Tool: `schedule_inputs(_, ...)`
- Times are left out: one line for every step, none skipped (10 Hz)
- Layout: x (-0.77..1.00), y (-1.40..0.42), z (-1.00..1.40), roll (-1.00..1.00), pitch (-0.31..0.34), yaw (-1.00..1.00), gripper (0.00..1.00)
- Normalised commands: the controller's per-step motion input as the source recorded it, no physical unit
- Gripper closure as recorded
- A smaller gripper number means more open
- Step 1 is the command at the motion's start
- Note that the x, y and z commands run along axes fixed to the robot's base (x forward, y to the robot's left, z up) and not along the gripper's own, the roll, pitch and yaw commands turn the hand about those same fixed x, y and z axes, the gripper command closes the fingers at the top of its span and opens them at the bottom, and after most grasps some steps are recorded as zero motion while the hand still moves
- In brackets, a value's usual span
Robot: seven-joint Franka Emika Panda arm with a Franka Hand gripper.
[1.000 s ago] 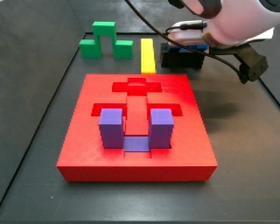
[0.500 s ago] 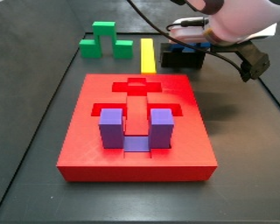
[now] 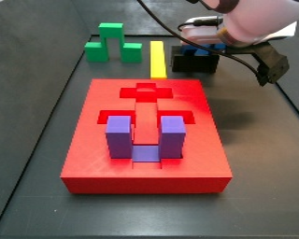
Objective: Pick up the blue object. Move up. Place the blue object on the fixture. Regrasp the blue object. Move to above the board. Insert the blue object.
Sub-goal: Regrasp the blue object, then move to above the board.
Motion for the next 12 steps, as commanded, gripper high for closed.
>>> schedule_inputs(0.00, 0.00, 0.00, 0.00, 0.000, 0.00, 1.00)
schedule_inputs(0.00, 0.00, 0.00, 0.00, 0.000, 0.00, 1.00)
schedule_inputs(0.00, 0.00, 0.00, 0.00, 0.000, 0.00, 1.00)
schedule_inputs(0.00, 0.00, 0.00, 0.00, 0.000, 0.00, 1.00)
schedule_inputs(0.00, 0.00, 0.00, 0.00, 0.000, 0.00, 1.00)
schedule_inputs(0.00, 0.00, 0.00, 0.00, 0.000, 0.00, 1.00)
schedule_inputs(0.00, 0.00, 0.00, 0.00, 0.000, 0.00, 1.00)
schedule_inputs(0.00, 0.00, 1.40, 0.00, 0.000, 0.00, 1.00)
schedule_inputs(0.01, 0.03, 1.40, -0.08, -0.014, -0.01, 1.00)
schedule_inputs(-0.02, 0.05, 1.40, -0.16, -0.024, -0.03, 1.00)
schedule_inputs(-0.03, 0.04, 1.40, -0.11, -0.016, -0.03, 1.00)
schedule_inputs(-0.03, 0.03, 1.40, -0.09, 0.002, -0.03, 1.00)
